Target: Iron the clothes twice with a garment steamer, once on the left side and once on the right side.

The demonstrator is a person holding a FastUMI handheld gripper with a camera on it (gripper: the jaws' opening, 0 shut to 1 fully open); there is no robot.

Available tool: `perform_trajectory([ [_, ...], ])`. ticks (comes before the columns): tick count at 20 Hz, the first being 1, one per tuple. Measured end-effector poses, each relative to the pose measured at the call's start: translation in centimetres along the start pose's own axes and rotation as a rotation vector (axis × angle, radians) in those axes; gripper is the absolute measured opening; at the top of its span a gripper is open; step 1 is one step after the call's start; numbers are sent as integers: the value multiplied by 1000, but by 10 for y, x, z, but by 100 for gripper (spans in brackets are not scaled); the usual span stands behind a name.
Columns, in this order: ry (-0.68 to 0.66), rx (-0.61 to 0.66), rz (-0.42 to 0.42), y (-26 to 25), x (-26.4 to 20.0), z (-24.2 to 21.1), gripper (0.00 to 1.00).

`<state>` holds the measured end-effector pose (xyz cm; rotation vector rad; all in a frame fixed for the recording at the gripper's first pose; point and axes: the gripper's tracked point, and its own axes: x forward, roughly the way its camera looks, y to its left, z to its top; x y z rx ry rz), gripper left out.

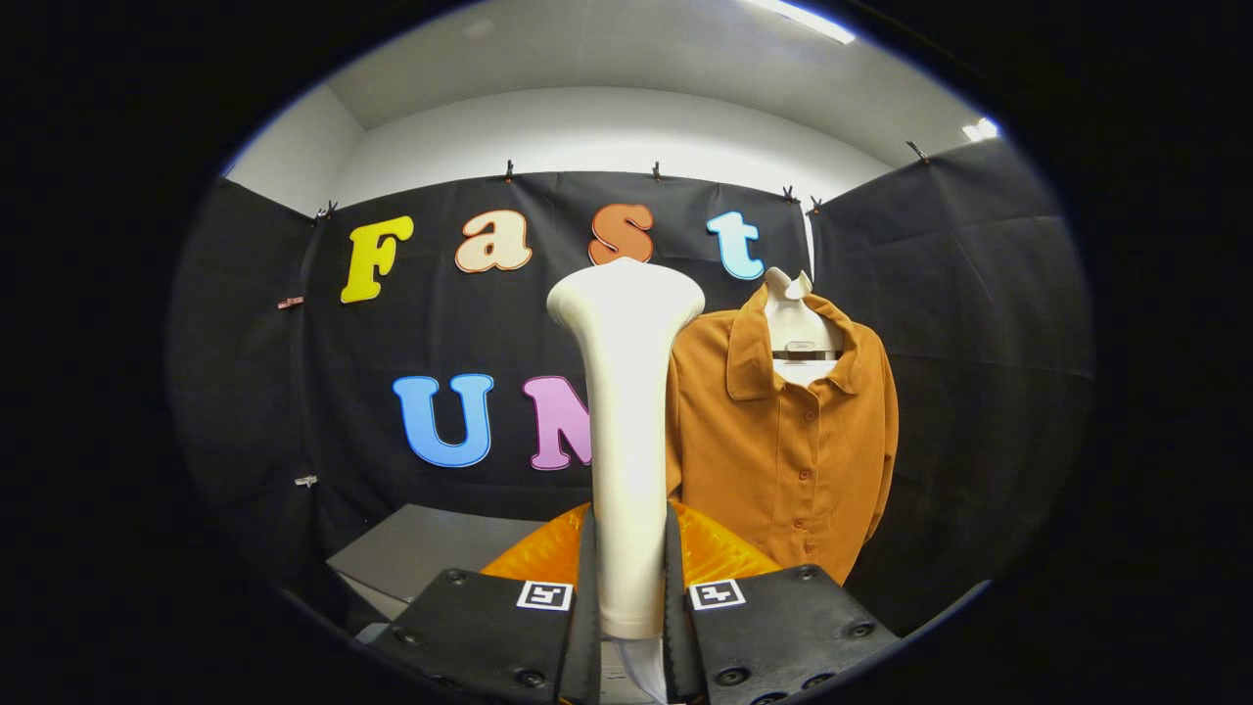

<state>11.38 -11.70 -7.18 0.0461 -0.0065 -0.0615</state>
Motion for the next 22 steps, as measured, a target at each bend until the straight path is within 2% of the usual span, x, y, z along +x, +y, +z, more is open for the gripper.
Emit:
perform_trajectory([
  [22,-9,6,11,-1,-3,-1,29],
])
